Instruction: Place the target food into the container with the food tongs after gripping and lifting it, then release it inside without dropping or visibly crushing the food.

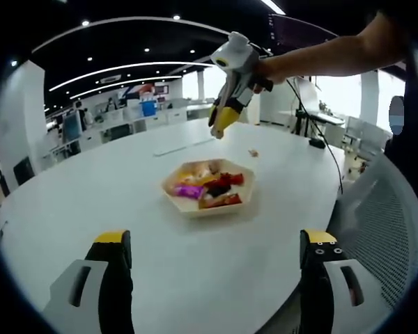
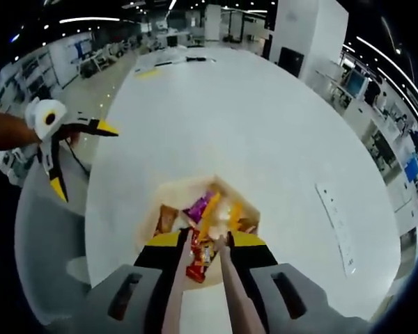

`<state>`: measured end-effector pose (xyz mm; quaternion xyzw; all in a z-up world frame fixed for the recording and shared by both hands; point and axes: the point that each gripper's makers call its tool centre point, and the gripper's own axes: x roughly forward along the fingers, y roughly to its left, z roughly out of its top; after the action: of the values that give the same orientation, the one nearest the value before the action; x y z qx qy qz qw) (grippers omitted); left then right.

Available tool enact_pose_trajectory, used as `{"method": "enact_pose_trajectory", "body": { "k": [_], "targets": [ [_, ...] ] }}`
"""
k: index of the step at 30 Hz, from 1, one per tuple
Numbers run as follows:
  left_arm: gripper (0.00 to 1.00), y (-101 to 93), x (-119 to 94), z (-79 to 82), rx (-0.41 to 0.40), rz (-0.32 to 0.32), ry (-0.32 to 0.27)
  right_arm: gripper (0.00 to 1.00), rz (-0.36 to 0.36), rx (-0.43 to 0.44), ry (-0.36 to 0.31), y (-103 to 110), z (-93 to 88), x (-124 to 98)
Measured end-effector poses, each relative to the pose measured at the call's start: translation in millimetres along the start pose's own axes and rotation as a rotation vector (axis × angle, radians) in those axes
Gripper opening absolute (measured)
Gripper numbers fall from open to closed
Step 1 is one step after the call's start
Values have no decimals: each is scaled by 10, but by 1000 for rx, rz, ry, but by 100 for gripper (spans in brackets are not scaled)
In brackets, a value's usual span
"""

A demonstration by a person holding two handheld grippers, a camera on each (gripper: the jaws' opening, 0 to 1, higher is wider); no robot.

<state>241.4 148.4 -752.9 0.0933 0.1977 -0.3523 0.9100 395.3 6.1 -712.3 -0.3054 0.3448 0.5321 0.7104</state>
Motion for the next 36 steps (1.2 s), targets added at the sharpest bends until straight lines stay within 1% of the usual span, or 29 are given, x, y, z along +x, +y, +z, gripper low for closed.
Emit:
{"method": "enact_pose_trajectory", "body": {
  "k": [7,8,10,12,17,19,22,28,36],
  "targets": [
    [98,2,-3,5,-1,2,-1,25,-2,-43,-9,-7,-80,-18],
    [98,2,-4,9,-1,3,-3,25,-9,-85,-13,-31,-90,-28],
    [98,-1,-7,8,-2,3,-1,25,0,-77,-10,-25,-127,-47],
    [98,-5,-10,17,-2,4,-4,25,-7,-103,-8,-53,-157,-79],
    [98,-3,-6,10,-1,4,-1,26,-12,-109,-8,-134,-254,-161],
    [98,0,-3,6,-1,4,0,27,0,-102,-13,-146,-303,-203],
    [98,-3,-3,2,-1,4,4,27,-13,-93,-11,-209,-382,-236],
    [98,-6,2,-7,1,2,8,27,-33,-72,1,-344,-594,-345],
    [98,-16,15,-38,3,-3,25,27,-55,-63,26,-505,-863,-492]
  ]
}}
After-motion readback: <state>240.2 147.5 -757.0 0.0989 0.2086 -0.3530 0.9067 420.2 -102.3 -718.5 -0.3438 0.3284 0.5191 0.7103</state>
